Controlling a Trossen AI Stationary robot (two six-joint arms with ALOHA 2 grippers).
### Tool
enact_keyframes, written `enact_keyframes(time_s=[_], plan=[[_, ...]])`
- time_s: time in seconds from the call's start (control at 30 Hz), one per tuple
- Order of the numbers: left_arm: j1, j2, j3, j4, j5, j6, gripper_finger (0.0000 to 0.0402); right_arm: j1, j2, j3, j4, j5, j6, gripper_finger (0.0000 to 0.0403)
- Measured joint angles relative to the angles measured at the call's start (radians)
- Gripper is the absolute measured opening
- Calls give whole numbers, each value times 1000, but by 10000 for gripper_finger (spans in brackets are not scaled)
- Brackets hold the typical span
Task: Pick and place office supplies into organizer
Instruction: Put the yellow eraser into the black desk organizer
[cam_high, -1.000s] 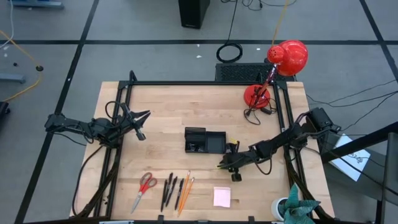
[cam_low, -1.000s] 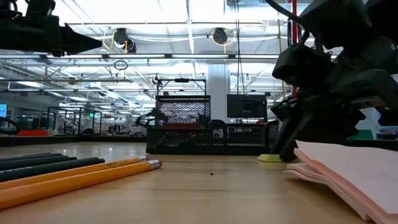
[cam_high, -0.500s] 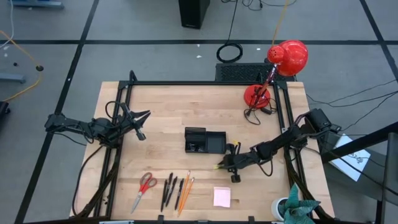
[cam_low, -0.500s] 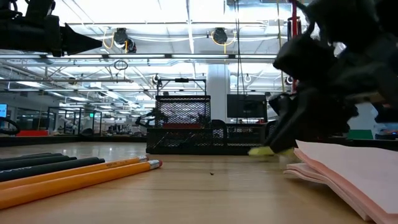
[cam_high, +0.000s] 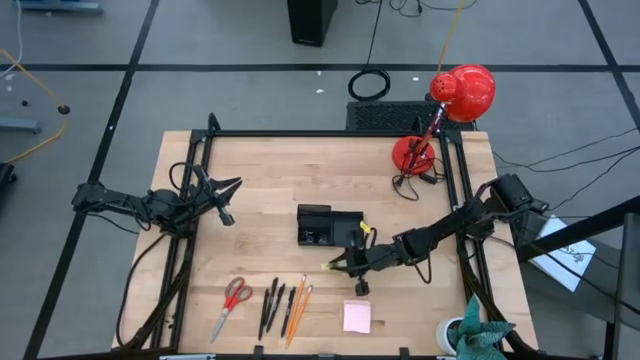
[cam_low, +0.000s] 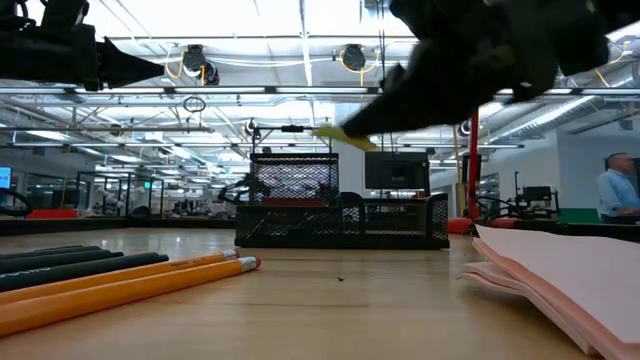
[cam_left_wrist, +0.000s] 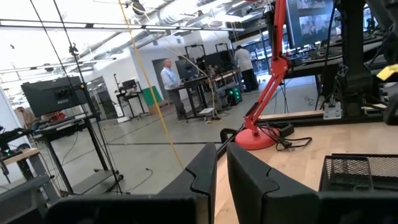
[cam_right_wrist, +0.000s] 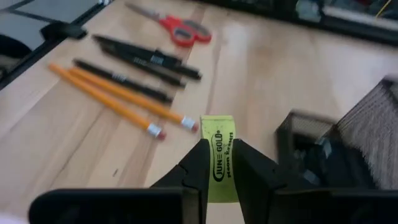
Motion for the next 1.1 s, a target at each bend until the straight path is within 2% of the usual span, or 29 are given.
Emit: enact_keyframes(time_s=[0.13, 0.23, 0.57, 0.93, 1.1], plan=[[0, 0, 0, 1, 0, 1, 47, -36, 19, 53, 0, 2, -39, 51], [0, 0, 0, 1, 0, 6, 47, -72, 46, 84, -1, 54, -49, 51], [0, 0, 0, 1, 0, 6, 47, -199, 155, 130, -19, 50, 15, 52], [0, 0, 0, 1, 0, 18, 47, -212, 214, 132, -21, 82, 32, 53], [0, 0, 0, 1, 0, 18, 47, -211, 214, 132, -28, 80, 69, 73]])
